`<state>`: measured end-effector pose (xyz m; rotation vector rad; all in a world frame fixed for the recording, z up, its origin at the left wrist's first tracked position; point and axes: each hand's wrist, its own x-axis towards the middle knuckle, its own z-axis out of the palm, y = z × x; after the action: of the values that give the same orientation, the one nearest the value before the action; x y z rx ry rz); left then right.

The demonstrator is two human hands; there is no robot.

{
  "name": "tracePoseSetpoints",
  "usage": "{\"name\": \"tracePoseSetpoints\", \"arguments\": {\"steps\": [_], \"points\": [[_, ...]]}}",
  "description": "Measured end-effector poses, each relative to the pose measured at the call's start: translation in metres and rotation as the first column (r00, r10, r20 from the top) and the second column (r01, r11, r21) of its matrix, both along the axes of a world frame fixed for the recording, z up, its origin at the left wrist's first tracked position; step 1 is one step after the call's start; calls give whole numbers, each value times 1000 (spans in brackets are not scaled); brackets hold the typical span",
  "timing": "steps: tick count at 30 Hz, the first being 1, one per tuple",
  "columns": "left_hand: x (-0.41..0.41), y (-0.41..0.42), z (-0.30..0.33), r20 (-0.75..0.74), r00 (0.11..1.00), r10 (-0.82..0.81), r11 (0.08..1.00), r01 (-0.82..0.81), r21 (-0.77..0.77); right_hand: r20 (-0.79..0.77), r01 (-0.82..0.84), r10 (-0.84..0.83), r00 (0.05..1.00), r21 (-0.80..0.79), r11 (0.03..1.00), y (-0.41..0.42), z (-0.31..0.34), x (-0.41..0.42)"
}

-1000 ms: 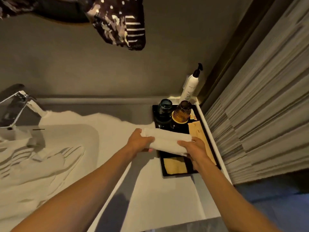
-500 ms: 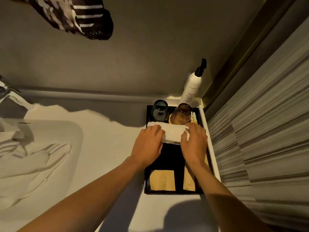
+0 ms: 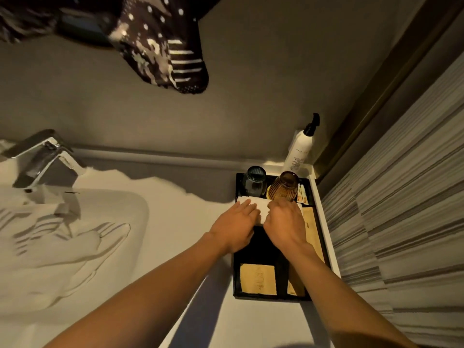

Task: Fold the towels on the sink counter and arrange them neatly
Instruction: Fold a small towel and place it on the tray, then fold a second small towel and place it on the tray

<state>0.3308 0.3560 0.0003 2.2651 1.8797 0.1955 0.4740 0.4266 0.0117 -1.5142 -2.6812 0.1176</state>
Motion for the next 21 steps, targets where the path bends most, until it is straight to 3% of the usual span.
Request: {"name": "tracePoseSetpoints", "arguments": {"steps": [3, 9, 15, 21], "points": [[-31, -21, 23, 35, 997, 64, 992, -67, 109, -62, -75, 78, 995, 62, 995, -16, 24, -38], [-141, -111, 32, -8, 926, 378, 926, -377, 29, -214, -272, 259, 942, -31, 962, -88, 29, -169], [-266, -250, -4, -40, 775, 631, 765, -630, -132, -241, -454, 401, 884, -233, 860, -186, -5, -299], [-361, -346, -57, -107, 619, 778, 561, -761, -326, -173, -443, 408, 896, -405, 800, -251, -71, -383]]}}
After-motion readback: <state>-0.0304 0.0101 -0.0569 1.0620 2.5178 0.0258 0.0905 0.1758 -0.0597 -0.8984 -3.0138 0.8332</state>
